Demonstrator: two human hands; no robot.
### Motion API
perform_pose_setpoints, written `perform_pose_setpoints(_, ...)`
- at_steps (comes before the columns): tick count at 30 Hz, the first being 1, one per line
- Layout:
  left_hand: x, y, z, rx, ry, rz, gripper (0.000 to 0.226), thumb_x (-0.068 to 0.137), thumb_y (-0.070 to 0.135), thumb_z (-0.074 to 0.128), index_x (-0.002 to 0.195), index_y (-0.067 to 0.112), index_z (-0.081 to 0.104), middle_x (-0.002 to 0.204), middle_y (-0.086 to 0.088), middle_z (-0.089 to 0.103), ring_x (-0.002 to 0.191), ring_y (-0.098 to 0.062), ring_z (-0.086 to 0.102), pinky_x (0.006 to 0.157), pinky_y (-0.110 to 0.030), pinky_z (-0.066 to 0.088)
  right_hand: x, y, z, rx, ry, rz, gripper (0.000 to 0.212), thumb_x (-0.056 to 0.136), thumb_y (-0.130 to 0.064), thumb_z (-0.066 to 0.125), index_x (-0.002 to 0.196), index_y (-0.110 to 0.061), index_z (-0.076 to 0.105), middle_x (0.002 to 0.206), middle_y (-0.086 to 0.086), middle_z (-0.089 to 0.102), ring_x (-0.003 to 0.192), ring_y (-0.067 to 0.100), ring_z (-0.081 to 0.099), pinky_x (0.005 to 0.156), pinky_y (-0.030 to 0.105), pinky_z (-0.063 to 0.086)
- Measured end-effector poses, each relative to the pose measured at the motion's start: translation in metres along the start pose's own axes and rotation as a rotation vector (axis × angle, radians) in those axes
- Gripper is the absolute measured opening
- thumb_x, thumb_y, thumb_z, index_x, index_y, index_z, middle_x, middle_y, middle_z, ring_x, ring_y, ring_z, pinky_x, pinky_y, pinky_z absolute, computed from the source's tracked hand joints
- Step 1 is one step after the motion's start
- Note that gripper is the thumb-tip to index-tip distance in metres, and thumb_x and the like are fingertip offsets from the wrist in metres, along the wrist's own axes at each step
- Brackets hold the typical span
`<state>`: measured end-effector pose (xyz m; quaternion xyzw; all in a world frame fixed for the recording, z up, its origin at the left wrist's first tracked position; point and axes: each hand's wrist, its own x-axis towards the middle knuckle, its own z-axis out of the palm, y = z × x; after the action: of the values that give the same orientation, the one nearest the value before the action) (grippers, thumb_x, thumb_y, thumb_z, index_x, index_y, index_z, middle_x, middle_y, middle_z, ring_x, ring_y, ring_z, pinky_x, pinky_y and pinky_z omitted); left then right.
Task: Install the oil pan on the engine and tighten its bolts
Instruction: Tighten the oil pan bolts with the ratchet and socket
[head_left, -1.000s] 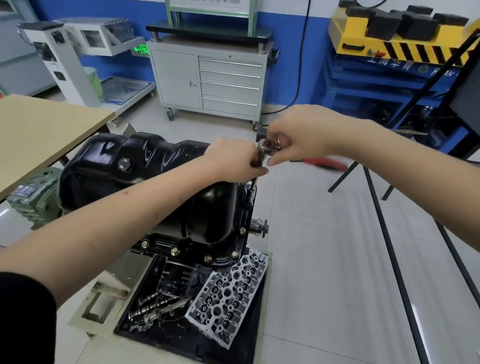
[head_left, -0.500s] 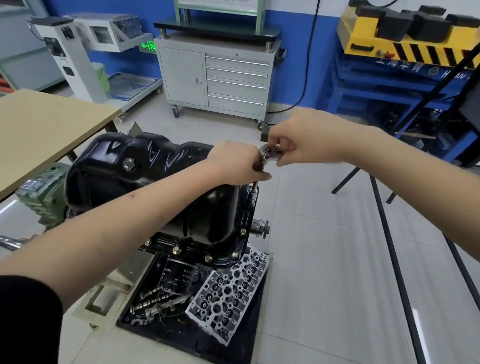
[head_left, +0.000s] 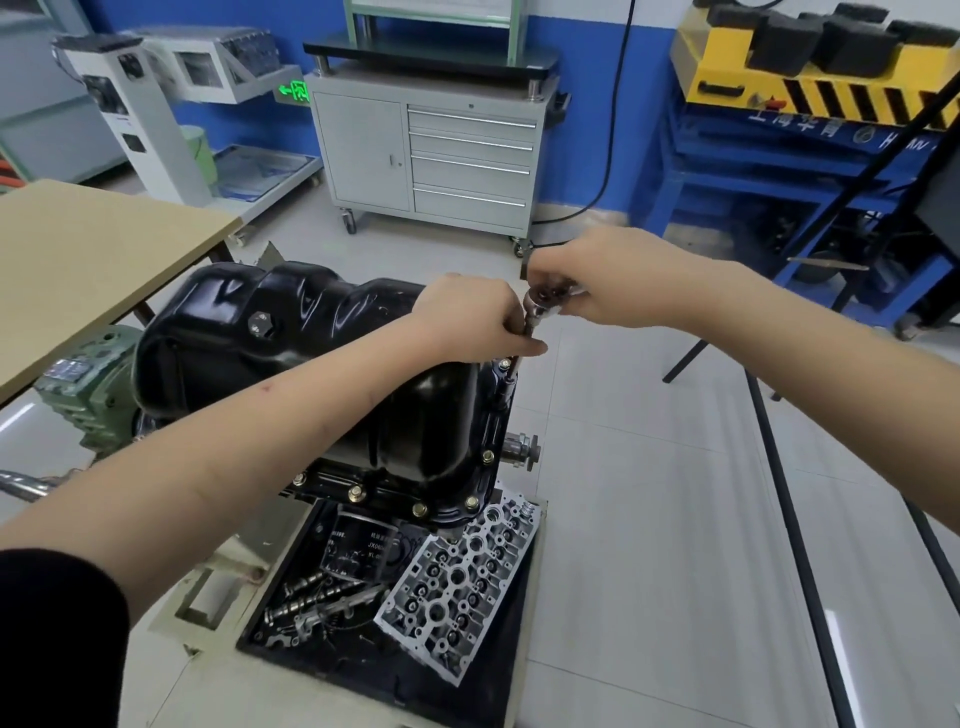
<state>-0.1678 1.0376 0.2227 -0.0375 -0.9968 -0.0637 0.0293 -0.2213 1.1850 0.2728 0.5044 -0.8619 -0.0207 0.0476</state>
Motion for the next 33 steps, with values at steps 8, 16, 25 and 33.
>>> perform_pose_setpoints(8,0.0,-0.005,-0.021,-0.652,-0.057,-0.08,0.032,0.082,0.042,0.062,0.081,0.011,0.07,0.077,0.0,0.07,0.059,0.002,0.058,0.05,-0.008,0.036,0.007,0.0,0.007,-0.113,0.208,-0.004,0.032,0.087,-0.019,0.056,0.118,-0.019,0.06,0.11,0.008,0.054,0.104,0.027,0.046,0.077,0.032,0.031)
perform_pose_setpoints(16,0.003,-0.003,-0.024,-0.577,-0.047,-0.114,0.038,0.084,0.044,0.058,0.083,0.007,0.069,0.079,-0.004,0.067,0.069,-0.014,0.054,0.058,-0.019,0.037,-0.021,-0.054,0.1,0.903,0.338,0.375,0.027,0.088,-0.021,0.06,0.112,-0.011,0.055,0.096,-0.003,0.055,0.06,0.007,0.053,0.059,0.02,0.038)
perform_pose_setpoints(25,0.036,0.036,-0.052,-0.43,-0.415,0.019,0.029,0.09,0.039,0.053,0.078,0.016,0.064,0.058,0.006,0.052,0.042,-0.003,0.048,0.049,-0.014,0.041,-0.006,-0.058,0.11,0.918,0.339,0.319,0.009,0.094,-0.011,0.046,0.088,-0.005,0.05,0.066,0.002,0.056,0.053,0.014,0.055,0.065,0.032,0.048)
perform_pose_setpoints(33,0.039,0.041,-0.011,-0.782,0.179,-0.35,0.027,0.091,0.029,0.049,0.072,0.009,0.052,0.055,-0.004,0.042,0.045,-0.018,0.04,0.045,-0.023,0.034,-0.004,-0.055,0.12,1.071,0.49,0.369,0.014,0.091,-0.007,0.051,0.077,-0.003,0.052,0.06,0.01,0.061,0.045,-0.005,0.056,0.055,0.014,0.046)
